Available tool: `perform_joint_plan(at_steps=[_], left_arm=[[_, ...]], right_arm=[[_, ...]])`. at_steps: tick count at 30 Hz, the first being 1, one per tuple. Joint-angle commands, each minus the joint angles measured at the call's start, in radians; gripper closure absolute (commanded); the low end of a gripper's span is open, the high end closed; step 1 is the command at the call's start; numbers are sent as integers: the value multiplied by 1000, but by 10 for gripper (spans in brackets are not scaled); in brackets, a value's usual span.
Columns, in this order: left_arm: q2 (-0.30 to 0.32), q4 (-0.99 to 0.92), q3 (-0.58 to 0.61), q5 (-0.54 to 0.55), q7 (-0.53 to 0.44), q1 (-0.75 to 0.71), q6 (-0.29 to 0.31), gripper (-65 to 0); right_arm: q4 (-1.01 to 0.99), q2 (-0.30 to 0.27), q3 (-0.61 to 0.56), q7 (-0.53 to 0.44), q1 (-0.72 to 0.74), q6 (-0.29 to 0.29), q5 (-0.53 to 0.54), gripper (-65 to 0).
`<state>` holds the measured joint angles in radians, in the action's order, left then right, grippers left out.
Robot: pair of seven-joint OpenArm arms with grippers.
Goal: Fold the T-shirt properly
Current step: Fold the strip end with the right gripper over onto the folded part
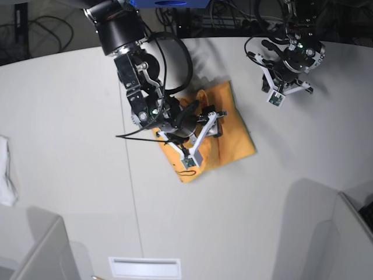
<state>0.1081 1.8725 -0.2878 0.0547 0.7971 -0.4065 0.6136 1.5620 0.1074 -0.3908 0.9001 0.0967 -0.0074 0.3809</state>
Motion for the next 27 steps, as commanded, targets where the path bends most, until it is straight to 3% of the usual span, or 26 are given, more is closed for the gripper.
perform_joint_plan(at_steps=[1, 8, 14, 19, 27], left_arm=[[6, 22, -20, 10, -15, -10, 2, 0], [3, 22, -166, 30, -15, -38, 4, 0], [9, 22, -327, 239, -6, -41, 75, 0], [11, 20, -431, 308, 35, -53, 81, 0], [29, 17, -445, 307, 35, -55, 81, 0]], right_arm=[[16, 10, 0, -20, 24, 4, 7, -327], [12, 24, -87, -31, 57, 2, 10, -327], [-123, 35, -147, -109, 140, 2, 19, -327], [-259, 35, -242, -207, 214, 2, 120, -327], [-301, 39, -396, -272, 329, 1, 301, -327]])
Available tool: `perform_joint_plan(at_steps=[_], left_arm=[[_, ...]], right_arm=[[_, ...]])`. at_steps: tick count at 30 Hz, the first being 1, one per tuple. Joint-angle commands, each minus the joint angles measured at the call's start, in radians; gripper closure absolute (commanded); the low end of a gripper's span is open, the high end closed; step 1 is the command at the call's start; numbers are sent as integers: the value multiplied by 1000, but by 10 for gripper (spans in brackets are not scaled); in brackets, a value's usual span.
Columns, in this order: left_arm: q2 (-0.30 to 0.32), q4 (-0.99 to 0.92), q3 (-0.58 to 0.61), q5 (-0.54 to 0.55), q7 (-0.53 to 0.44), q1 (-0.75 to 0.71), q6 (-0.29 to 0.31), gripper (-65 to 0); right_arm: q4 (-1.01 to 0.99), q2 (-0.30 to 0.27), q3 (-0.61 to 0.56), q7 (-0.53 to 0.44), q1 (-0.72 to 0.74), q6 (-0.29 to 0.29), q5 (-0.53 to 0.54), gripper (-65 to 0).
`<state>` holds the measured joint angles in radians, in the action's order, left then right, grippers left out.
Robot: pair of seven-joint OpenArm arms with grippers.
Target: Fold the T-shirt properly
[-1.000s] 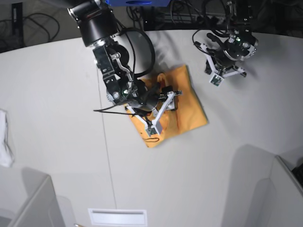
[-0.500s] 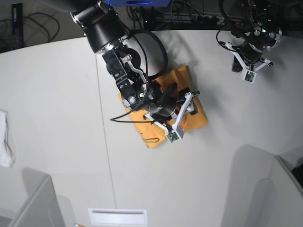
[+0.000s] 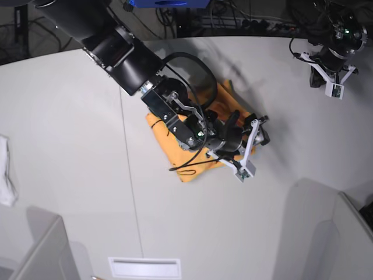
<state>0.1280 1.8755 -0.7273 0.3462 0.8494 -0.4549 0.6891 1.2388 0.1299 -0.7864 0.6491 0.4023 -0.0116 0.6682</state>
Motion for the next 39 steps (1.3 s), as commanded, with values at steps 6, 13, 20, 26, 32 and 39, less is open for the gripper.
perform_joint_plan(at_steps=[6, 13, 20, 26, 32, 39], left_arm=[[11, 14, -5, 15, -17, 3, 5, 0], [11, 19, -7, 15, -19, -6, 5, 0], [38, 17, -30, 17, -19, -6, 7, 0], [35, 11, -203, 17, -19, -20, 9, 0], [35, 9, -303, 7, -14, -22, 9, 0], [34, 9, -306, 15, -14, -48, 9, 0]], right_arm=[[192, -43, -9, 57, 54, -66, 3, -315], [543, -258, 5, 128, -99, -241, -8, 0], [674, -385, -5, 131, -242, -443, -11, 0], [726, -415, -5, 134, -302, -456, -11, -101], [734, -405, -6, 128, -317, -456, -11, -366], [715, -287, -32, 209, -322, -457, -242, -375]])
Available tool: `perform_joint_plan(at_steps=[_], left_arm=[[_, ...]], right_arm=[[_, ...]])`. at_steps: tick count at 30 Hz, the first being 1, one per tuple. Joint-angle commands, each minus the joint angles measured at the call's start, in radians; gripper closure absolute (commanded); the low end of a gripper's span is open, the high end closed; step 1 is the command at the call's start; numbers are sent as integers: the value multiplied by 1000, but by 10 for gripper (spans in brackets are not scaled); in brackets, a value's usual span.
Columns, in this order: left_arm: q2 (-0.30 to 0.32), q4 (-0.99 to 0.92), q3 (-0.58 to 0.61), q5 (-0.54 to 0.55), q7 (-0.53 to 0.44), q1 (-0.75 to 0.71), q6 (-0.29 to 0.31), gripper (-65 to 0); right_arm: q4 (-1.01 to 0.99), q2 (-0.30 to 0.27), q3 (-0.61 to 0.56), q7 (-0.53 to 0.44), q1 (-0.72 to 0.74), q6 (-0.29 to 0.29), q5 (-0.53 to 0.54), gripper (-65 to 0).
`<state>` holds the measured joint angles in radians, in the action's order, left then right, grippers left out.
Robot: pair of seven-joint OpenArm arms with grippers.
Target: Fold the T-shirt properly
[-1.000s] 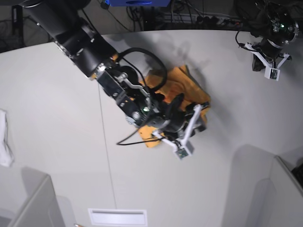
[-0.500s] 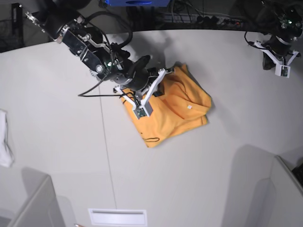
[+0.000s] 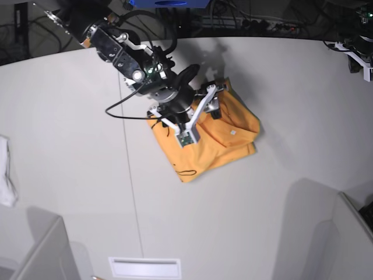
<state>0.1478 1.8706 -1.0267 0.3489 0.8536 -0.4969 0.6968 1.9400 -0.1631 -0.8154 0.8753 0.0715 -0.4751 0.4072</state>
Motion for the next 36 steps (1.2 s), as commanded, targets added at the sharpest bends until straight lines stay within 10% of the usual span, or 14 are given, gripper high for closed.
perform_joint_plan(at_steps=[1, 6, 20, 27, 36], left_arm=[[14, 14, -7, 12, -18, -6, 1, 0], [13, 14, -10, 12, -18, -6, 1, 0], [13, 13, -7, 12, -18, -7, 1, 0], [13, 13, -5, 12, -18, -7, 1, 0], [13, 13, -7, 12, -18, -7, 1, 0]], right_arm=[[12, 30, -17, 12, 6, 6, -32, -380], [-61, 124, -37, 86, -6, 6, -215, -405], [-80, 130, -38, 83, -63, 6, -465, -399], [-80, 133, -38, 83, -72, 11, -460, 0], [-46, 133, -60, 11, -109, 11, -304, 0]])
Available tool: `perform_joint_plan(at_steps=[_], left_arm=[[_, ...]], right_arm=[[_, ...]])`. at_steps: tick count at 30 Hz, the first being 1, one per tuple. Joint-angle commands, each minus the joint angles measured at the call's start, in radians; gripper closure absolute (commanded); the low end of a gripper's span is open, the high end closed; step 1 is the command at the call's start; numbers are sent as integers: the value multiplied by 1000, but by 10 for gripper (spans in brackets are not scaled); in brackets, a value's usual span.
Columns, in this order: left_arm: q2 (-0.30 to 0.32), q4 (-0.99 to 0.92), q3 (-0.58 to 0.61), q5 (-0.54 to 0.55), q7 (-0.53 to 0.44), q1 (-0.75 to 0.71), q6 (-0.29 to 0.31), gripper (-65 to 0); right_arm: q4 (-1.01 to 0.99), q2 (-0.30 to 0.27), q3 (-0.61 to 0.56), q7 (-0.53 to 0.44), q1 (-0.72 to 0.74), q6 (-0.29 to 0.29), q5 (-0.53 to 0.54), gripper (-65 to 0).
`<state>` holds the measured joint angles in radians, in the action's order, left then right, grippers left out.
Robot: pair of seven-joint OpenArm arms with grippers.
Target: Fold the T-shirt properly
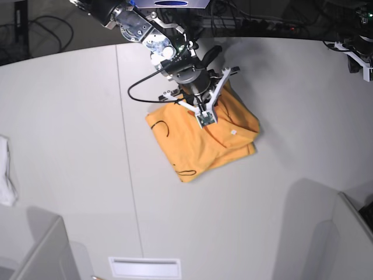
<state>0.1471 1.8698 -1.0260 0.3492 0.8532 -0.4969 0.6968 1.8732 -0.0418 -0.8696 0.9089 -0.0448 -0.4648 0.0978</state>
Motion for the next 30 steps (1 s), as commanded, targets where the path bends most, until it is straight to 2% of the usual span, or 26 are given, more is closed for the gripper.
perform_joint_plan(at_steps=[1, 4, 9, 15, 19, 23, 24, 27, 29, 30], left_arm=[[13, 14, -7, 12, -18, -7, 1, 0], [13, 14, -6, 12, -18, -6, 1, 0], [13, 15, -6, 12, -18, -4, 1, 0], [13, 15, -6, 12, -18, 4, 1, 0], [13, 15, -6, 12, -18, 5, 1, 0], [13, 15, -6, 12, -18, 5, 1, 0], [13, 15, -6, 12, -18, 5, 1, 0], [13, 15, -4, 14, -18, 8, 1, 0], [13, 14, -4, 12, -18, 30, 1, 0], [13, 14, -4, 9, -16, 36, 1, 0]], right_arm=[[21, 10, -26, -40, 10, 1, 20, 0], [15, 10, -78, -78, 12, 1, 32, 0], [15, 9, -127, -84, 32, 4, 33, 0], [-59, 18, -176, -84, 58, 143, 33, 0], [-148, 47, -171, -84, 81, 148, 69, 0], [-197, 49, -178, -83, 110, 150, 167, 0], [-197, 49, -178, -76, 116, 150, 198, -8], [-175, 46, -181, -75, 125, 151, 276, -126], [-136, 33, -224, -73, 144, 157, 310, -131], [-105, 9, -251, -73, 161, 168, 325, -131]])
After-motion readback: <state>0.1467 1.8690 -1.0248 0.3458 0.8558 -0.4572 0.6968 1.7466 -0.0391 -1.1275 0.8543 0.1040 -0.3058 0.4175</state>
